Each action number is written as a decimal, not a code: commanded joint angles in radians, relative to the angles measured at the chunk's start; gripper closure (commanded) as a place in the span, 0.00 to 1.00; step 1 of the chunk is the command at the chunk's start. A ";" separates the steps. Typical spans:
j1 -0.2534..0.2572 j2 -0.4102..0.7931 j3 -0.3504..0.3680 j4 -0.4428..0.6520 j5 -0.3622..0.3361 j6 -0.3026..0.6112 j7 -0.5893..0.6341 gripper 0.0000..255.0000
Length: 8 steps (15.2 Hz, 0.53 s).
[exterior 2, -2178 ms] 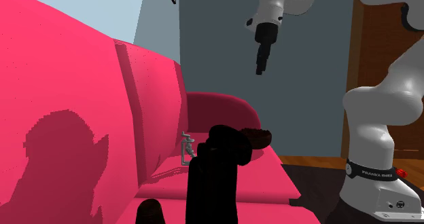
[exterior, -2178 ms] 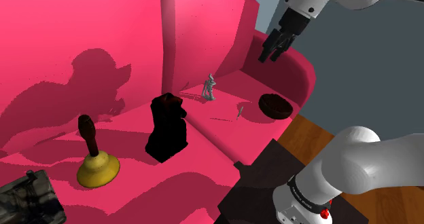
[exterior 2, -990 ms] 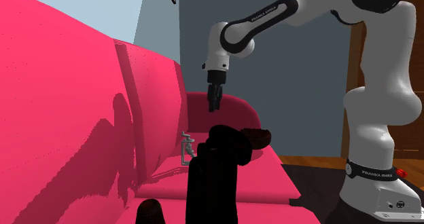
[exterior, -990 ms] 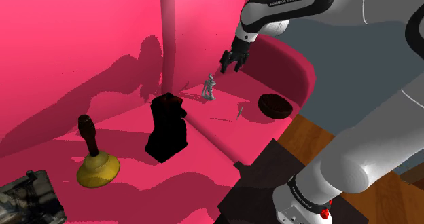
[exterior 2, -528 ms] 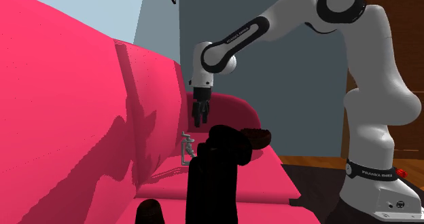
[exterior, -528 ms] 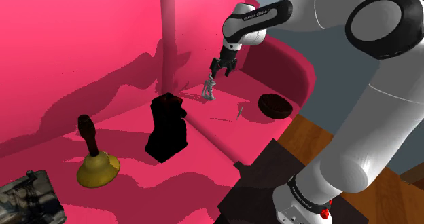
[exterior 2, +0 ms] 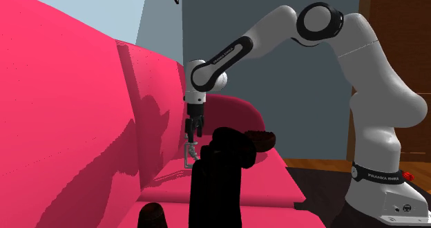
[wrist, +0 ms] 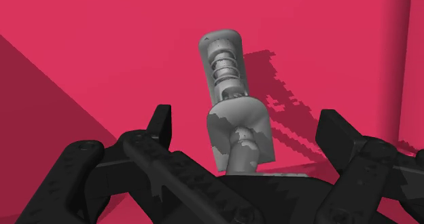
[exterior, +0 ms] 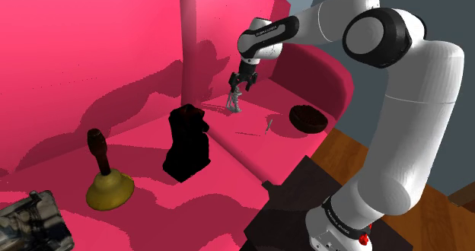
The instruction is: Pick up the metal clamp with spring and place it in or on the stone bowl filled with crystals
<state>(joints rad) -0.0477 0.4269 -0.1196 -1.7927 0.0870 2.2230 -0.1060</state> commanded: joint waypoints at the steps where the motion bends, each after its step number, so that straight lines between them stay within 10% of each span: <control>1: -0.002 0.018 0.001 -0.001 0.003 0.019 -0.003 0.00; 8: -0.003 0.045 0.004 -0.011 0.008 0.056 -0.006 0.00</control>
<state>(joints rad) -0.0511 0.4721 -0.1159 -1.8028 0.0946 2.2779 -0.1120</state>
